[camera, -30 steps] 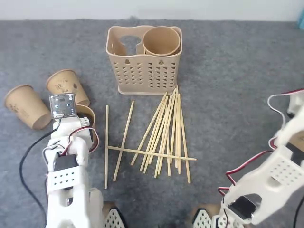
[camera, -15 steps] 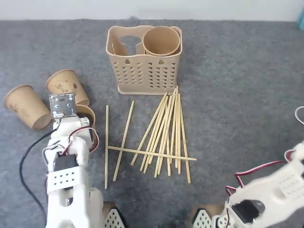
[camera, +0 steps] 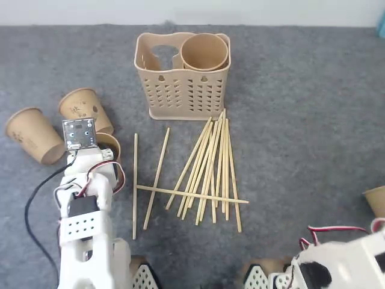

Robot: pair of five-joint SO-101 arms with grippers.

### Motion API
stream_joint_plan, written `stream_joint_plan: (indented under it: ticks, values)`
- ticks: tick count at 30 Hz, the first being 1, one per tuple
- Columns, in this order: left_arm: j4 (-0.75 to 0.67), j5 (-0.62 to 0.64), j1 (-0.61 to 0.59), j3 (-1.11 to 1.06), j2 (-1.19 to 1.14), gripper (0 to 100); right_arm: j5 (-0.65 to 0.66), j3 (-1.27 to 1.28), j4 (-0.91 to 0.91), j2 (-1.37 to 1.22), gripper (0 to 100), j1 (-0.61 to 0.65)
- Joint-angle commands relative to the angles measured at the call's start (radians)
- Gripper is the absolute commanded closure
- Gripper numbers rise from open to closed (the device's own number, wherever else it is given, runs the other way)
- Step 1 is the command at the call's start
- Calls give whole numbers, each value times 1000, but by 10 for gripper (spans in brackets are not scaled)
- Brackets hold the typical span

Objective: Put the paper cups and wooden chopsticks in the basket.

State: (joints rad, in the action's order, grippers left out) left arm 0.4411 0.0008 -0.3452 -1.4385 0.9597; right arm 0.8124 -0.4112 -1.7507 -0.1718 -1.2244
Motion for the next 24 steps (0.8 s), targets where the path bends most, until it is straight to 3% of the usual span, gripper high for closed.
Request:
stream_joint_plan:
  ticks: [1, 12, 24]
  values:
    - [5, -11, -2, 5, -31, 984, 29, 60, 56, 16, 990, -44]
    - [5, -11, -2, 5, -31, 984, -94, 167, 274, -177, 991, 7]
    - [5, -11, -2, 5, -31, 984, -94, 155, 231, -128, 991, 38]
